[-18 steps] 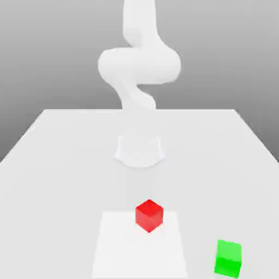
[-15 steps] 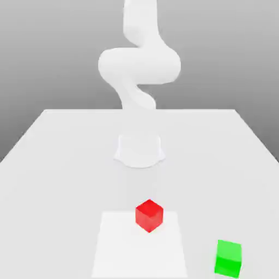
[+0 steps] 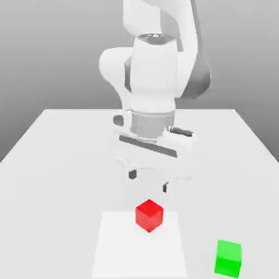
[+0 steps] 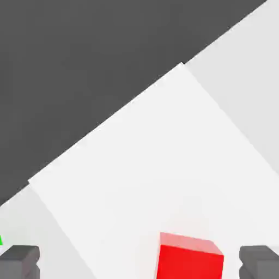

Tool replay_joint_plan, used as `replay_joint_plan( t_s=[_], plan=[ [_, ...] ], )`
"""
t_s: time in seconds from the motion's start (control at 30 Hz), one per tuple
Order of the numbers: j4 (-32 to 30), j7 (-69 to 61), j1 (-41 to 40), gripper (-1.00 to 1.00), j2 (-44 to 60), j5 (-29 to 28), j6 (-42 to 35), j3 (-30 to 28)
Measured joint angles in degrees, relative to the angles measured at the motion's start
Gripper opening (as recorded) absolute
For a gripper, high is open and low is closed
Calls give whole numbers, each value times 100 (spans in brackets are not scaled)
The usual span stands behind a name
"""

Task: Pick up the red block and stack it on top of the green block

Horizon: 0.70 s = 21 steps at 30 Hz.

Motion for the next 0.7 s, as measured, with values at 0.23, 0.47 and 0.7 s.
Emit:
replay_joint_plan(
  t_s=[0.23,0.47,0.7],
  plan=[
    [80,978,329,0,1289,-1139,1042,-629],
    [113,1136,592,-100,1571,-1362,1296,-950],
    [17,602,301,-100,844,-605,688,-450]
  ],
)
